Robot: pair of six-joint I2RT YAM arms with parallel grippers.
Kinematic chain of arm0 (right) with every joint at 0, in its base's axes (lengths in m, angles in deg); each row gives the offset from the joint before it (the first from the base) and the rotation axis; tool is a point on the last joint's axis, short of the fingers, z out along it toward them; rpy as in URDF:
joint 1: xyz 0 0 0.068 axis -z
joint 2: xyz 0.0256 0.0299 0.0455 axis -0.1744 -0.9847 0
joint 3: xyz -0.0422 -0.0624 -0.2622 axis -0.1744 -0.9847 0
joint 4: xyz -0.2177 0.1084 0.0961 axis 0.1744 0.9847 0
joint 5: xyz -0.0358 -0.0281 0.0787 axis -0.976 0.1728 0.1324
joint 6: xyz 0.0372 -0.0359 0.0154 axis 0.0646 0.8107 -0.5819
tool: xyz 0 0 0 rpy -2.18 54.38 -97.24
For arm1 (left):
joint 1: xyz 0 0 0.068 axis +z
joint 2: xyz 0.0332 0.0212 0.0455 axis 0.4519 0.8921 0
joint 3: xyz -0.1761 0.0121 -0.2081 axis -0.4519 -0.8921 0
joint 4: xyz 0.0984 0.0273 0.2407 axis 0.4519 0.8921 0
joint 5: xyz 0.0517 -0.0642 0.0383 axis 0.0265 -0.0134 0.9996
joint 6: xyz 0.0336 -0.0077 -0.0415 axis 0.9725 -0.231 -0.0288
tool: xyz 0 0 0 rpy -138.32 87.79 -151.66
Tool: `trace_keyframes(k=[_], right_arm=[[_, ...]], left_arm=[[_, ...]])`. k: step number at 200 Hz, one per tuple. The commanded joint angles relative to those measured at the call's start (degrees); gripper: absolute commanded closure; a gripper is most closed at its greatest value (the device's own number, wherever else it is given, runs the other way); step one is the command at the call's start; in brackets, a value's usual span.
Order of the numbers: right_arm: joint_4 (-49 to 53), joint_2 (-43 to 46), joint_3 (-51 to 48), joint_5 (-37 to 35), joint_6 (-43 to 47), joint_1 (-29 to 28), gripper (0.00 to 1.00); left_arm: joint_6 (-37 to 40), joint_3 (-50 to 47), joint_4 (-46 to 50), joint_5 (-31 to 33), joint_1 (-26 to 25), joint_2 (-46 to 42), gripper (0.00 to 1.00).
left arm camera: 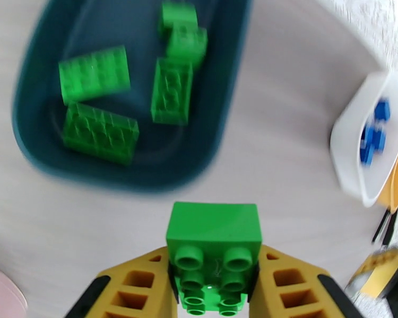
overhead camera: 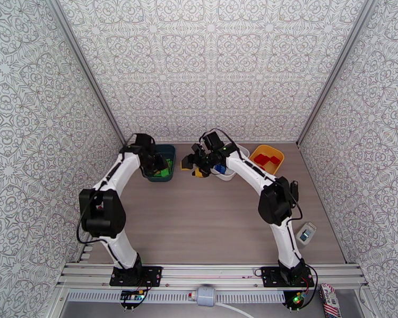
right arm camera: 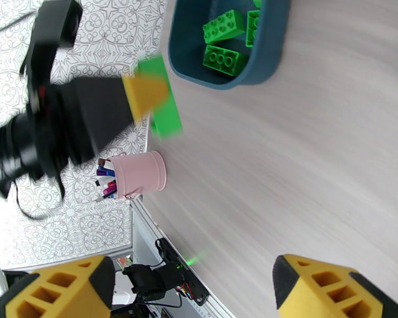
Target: Sort the legos into containers by color
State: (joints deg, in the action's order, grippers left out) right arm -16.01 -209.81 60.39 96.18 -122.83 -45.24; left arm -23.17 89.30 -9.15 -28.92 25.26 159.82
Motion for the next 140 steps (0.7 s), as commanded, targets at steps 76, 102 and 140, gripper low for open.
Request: trace_keyframes(k=[76,102,140], right_arm=[[1.84,9.34,-14.1,-3.71,3.09,4.26,0.17],[1.58,13.98,-20.59,-5.98,4.69,6.16,0.17],[4.98,20.67,-28.17,-13.59,9.4,9.62,0.17]], left_arm=[[7.33,4.36,3.28,0.1,1.7,1.95,0.03],[8.24,-4.62,0.17,0.28,1.2,-6.4,0.01],[8.57,-18.05,-5.43,2.99,0.3,-22.07,0.01]])
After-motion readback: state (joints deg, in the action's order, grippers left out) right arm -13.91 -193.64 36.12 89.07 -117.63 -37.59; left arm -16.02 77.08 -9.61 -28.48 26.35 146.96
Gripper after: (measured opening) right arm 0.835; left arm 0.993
